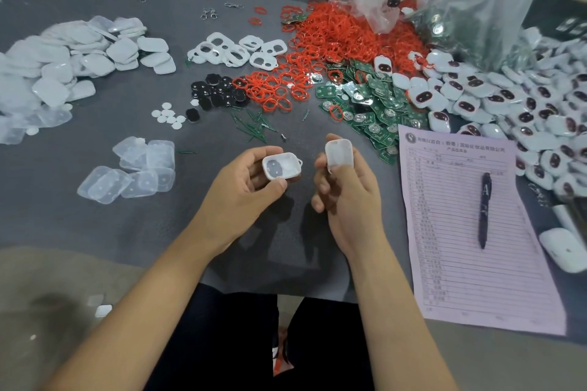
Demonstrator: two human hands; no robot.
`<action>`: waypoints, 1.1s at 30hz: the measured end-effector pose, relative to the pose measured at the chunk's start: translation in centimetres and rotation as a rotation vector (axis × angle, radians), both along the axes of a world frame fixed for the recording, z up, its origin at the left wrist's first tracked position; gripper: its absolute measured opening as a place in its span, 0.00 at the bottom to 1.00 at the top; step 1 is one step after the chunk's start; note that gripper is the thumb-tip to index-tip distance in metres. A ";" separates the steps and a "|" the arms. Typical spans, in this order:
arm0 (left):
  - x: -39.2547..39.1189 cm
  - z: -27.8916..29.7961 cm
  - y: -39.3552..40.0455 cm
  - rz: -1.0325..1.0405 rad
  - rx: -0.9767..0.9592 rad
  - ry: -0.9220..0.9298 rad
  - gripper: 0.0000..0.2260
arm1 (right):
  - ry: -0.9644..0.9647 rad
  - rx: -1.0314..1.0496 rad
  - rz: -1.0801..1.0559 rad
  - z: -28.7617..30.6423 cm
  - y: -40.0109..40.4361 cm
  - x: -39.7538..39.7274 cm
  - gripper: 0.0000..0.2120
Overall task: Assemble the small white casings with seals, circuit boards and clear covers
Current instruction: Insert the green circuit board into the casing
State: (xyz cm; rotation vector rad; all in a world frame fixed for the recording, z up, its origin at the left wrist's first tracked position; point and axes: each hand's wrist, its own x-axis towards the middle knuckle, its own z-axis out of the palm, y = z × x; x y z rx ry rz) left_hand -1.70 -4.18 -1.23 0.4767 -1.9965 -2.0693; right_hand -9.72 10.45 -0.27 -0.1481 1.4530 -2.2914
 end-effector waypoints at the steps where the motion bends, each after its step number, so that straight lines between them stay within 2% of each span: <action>1: 0.0 0.0 0.0 0.001 -0.005 0.000 0.20 | 0.007 0.000 0.000 -0.1 0.0 0.0 0.17; 9: 0.0 0.0 0.1 0.007 -0.010 0.005 0.20 | 0.157 0.100 -0.021 -0.3 -0.1 0.1 0.07; 18: 0.1 0.0 0.0 -0.005 0.009 0.007 0.19 | 0.150 0.012 -0.049 -0.5 -0.1 0.2 0.12; 21: 0.1 0.1 0.0 -0.008 0.002 0.008 0.19 | 0.097 0.024 -0.028 -0.5 -0.1 0.0 0.18; 26: 0.1 0.2 0.2 -0.004 -0.003 0.012 0.20 | 0.164 0.077 -0.045 -0.5 -0.1 0.2 0.13; 31: 0.2 0.2 0.1 -0.014 -0.004 0.010 0.20 | 0.129 0.070 -0.130 -0.4 -0.3 0.1 0.16; 33: 0.1 0.1 0.0 -0.014 -0.001 0.015 0.19 | 0.118 0.077 -0.151 -0.6 -0.2 0.0 0.11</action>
